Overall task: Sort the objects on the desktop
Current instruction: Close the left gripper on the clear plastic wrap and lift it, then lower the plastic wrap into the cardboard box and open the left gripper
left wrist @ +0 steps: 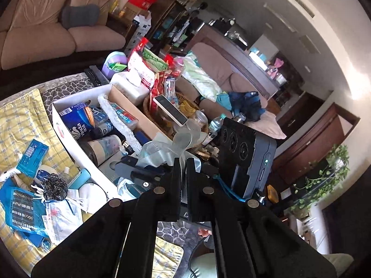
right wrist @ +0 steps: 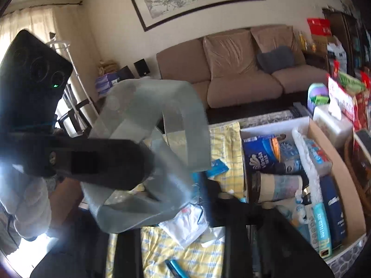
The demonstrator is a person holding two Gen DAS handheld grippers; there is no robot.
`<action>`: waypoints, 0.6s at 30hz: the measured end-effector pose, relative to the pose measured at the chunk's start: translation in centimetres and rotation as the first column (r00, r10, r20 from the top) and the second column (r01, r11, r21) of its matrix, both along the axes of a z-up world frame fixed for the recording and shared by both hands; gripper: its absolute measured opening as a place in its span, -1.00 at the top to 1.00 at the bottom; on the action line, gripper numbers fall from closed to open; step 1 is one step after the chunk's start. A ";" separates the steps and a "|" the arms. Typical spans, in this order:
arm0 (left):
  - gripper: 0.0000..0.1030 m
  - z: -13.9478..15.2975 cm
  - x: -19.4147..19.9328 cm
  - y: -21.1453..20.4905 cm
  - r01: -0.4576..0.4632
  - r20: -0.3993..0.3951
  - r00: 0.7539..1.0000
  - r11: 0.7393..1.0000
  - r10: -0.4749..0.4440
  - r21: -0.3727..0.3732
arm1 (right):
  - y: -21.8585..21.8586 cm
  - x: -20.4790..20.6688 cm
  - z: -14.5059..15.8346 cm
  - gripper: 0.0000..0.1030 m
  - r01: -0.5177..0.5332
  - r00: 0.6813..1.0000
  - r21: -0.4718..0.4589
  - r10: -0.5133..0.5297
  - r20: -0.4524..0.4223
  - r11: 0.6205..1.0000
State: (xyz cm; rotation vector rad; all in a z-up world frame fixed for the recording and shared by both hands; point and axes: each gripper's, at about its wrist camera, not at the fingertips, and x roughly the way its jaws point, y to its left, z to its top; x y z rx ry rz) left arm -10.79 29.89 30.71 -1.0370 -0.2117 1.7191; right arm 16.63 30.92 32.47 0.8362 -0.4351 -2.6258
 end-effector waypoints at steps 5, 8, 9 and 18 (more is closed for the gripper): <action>0.96 -2.7 -3.2 4.4 -0.002 0.045 0.999 1.000 0.003 -0.022 | 5.9 -1.2 -0.3 0.79 0.082 0.995 -0.012 -0.081 0.062 0.997; 0.96 -5.0 -5.1 7.7 0.006 0.048 0.999 0.998 -0.003 -0.064 | 9.2 -2.6 -1.1 0.79 0.105 0.986 -0.009 -0.103 0.131 0.994; 0.96 -5.8 -5.6 8.8 0.006 0.051 0.999 0.997 -0.002 -0.082 | 10.2 -3.1 -1.5 0.79 0.119 0.982 0.004 -0.118 0.146 0.993; 0.95 -14.8 -8.0 13.5 0.022 0.051 0.999 0.945 -0.006 -0.327 | 15.2 -7.3 -8.3 0.78 0.145 0.944 -0.063 -0.119 0.309 0.987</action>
